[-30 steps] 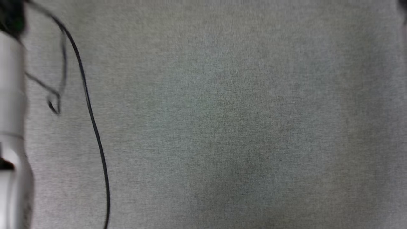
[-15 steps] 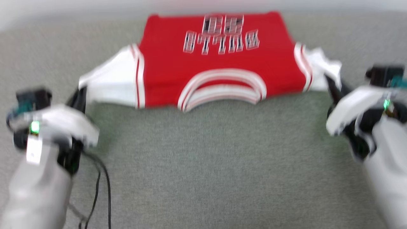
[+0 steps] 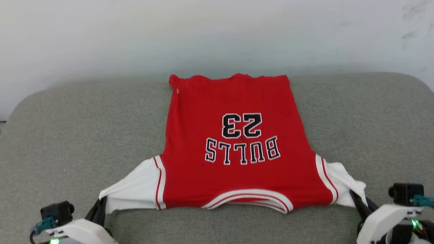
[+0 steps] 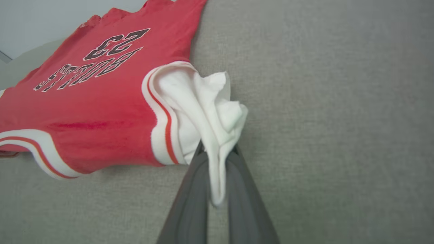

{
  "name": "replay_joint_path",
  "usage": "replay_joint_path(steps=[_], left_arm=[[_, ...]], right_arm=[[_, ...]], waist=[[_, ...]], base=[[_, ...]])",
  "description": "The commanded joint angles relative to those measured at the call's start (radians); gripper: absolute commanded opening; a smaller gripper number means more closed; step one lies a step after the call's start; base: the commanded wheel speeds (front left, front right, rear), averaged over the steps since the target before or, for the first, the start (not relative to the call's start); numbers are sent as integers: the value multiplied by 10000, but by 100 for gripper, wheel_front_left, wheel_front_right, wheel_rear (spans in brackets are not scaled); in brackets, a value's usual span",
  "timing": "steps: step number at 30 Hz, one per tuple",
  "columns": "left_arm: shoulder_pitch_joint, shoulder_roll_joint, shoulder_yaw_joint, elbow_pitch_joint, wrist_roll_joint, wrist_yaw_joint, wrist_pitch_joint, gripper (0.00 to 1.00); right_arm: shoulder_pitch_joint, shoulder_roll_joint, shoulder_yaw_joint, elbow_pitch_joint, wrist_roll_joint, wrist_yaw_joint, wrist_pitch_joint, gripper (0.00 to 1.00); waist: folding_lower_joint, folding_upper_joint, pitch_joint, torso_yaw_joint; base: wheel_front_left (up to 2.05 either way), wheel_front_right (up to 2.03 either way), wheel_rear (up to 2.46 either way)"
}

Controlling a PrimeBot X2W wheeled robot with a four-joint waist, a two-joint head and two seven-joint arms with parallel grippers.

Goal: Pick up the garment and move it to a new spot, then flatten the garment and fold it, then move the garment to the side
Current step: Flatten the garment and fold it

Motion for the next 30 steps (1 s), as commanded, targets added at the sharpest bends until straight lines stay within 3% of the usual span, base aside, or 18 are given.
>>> replay_joint_path(steps=[1, 6, 15, 16, 17, 18, 19, 26, 30], left_arm=[[605, 275, 168, -453, -108, 327, 97, 0], [2131, 584, 197, -2200, -172, 1036, 704, 0], [3809, 934, -143, -4409, 51, 1877, 1549, 0], [3826, 897, -191, -4535, 71, 1917, 1571, 0], [3818, 842, -218, -4668, 86, 1952, 1532, 0], [3783, 815, -254, -4762, 116, 1947, 1504, 0], [3706, 805, -278, -4853, 164, 1961, 1451, 0], [3218, 695, -401, -5285, 436, 1876, 1124, 0], [2699, 519, -481, -5427, 631, 1786, 733, 0]], right_arm=[[712, -3, -357, -399, -211, -49, 196, 0], [2497, 603, -1289, -1995, -700, -49, 987, 0], [4394, 1784, -2196, -3642, -1291, -38, 2018, 0], [4433, 1870, -2237, -3638, -1281, -38, 2050, 30], [4447, 1950, -2229, -3626, -1255, -38, 2061, 45], [4404, 1991, -2196, -3648, -1267, -37, 1957, 84], [4318, 2017, -2202, -3650, -1256, -37, 1877, 100], [3406, 1891, -2472, -3958, -1279, -30, 836, 100], [2225, 1614, -2688, -3538, -1234, -30, 695, 100]], waist=[[4, -1, -357, 73], [4, -1, -501, 196], [4, -1, -313, 403], [4, -1, -256, 452], [4, -1, -209, 481], [4, -1, -154, 521], [4, -1, -79, 555], [4, -1, 468, 812], [4, -1, 1018, 1016]], base=[[0, 0, 0], [0, 0, 0], [0, 0, 0], [0, 0, 0], [0, 0, 0], [0, 0, 0], [0, 0, 0], [0, 0, 0], [0, 0, 0]])
